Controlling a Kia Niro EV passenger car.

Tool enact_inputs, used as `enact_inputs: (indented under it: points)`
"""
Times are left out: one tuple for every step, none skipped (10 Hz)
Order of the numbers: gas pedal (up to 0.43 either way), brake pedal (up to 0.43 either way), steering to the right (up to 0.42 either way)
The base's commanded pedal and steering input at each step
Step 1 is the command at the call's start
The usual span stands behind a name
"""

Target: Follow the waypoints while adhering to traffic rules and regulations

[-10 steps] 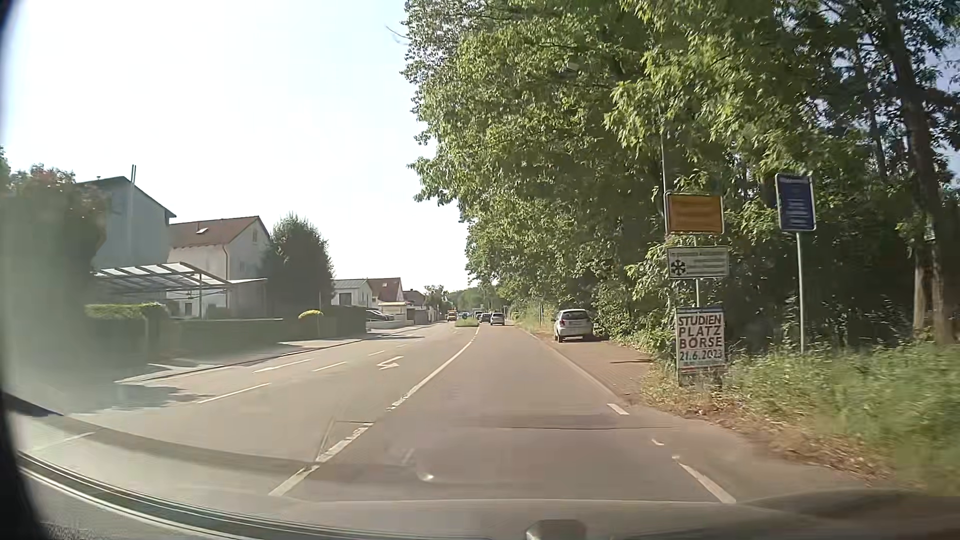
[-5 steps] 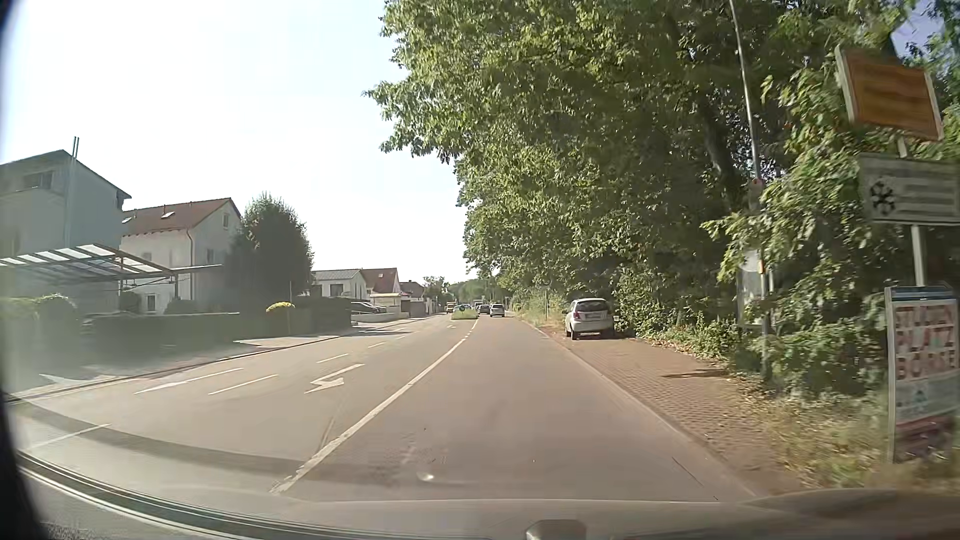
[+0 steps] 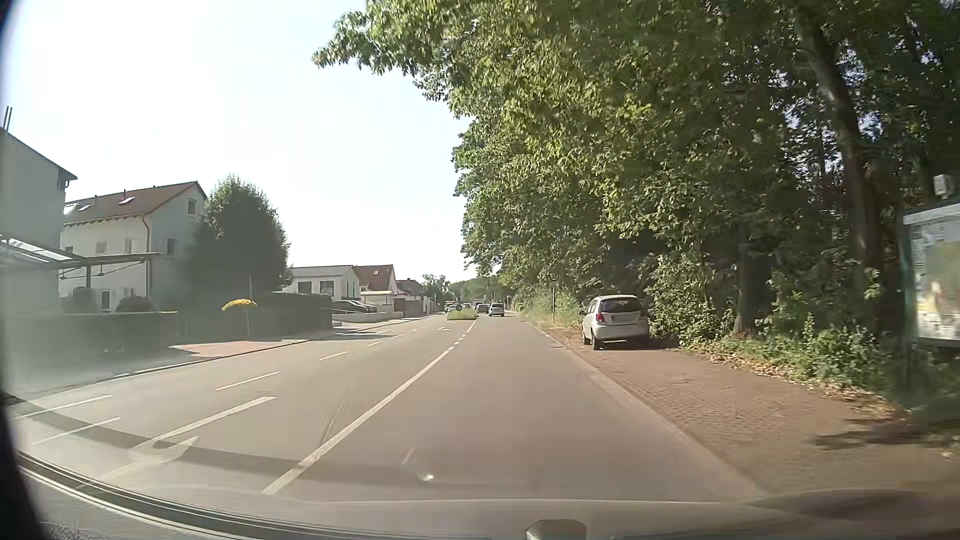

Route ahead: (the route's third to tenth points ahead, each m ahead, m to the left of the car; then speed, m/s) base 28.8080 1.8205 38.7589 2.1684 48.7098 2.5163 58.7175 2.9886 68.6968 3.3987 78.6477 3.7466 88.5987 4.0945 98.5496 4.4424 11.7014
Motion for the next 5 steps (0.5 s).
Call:
enact_inputs:
  points:
    - [0.039, 0.03, -0.003]
    - [0.039, 0.03, -0.004]
    - [0.039, 0.024, -0.005]
    - [0.039, 0.03, -0.006]
    - [0.039, 0.03, -0.005]
